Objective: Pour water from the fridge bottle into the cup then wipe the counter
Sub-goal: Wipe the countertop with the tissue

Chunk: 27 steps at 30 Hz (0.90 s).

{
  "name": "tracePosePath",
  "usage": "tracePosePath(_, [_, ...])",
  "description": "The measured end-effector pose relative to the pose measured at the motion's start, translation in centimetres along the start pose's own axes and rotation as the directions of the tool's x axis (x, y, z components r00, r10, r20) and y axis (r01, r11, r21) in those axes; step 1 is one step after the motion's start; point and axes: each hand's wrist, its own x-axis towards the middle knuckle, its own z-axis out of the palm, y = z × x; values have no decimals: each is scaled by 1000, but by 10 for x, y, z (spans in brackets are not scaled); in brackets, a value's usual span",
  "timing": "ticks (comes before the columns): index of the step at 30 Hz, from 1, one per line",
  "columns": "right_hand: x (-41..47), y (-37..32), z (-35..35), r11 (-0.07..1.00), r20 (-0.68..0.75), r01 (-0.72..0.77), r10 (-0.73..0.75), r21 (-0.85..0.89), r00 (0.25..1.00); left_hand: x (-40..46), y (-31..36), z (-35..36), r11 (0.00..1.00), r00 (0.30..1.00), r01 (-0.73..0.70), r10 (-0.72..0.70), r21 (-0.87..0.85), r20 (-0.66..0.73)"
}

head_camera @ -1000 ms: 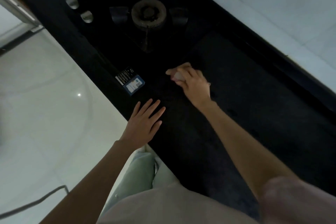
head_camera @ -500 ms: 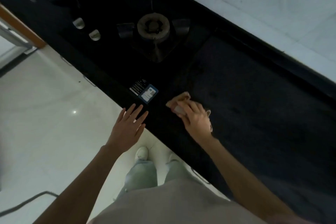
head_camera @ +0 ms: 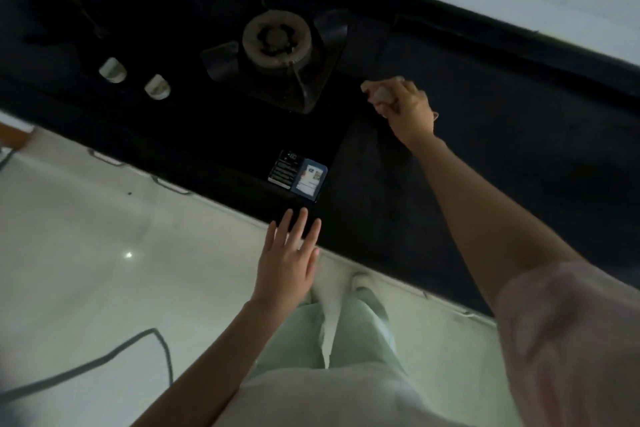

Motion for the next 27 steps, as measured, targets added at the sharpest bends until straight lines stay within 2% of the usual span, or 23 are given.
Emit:
tracePosePath(5, [-100,-29,8,988,-3,136,-137,-71,991,2,0,-2,1000,1000,-20,20,18,4])
tracePosePath(9, [-215,-60,12,993,-101,116,-119,-37,988,3,1,-4,999,999,-22,21,33,29])
tracePosePath(11, [-245,-66,16,997,-119,66,-69,-29,990,2,-2,-3,999,999,-39,39,32,11])
tracePosePath(14, [-225,-54,11,998,-97,56,-57,-18,994,3,-3,-6,999,999,-46,46,17,-7])
tracePosePath(16, [-186,-35,3,997,-72,44,-49,-69,996,3,-3,-7,999,999,-39,40,15,-3])
tracePosePath(19, [-121,1,-17,995,-69,-97,94,-38,993,2,-3,-6,999,999,-33,32,12,3])
tracePosePath(22, [-104,8,-25,981,-63,-192,191,-14,980,3,-4,-5,999,999,-38,38,5,-6])
tracePosePath(27, [-187,-30,-8,995,-123,-47,35,-92,992,1,-2,-2,999,1000,-26,26,22,-1])
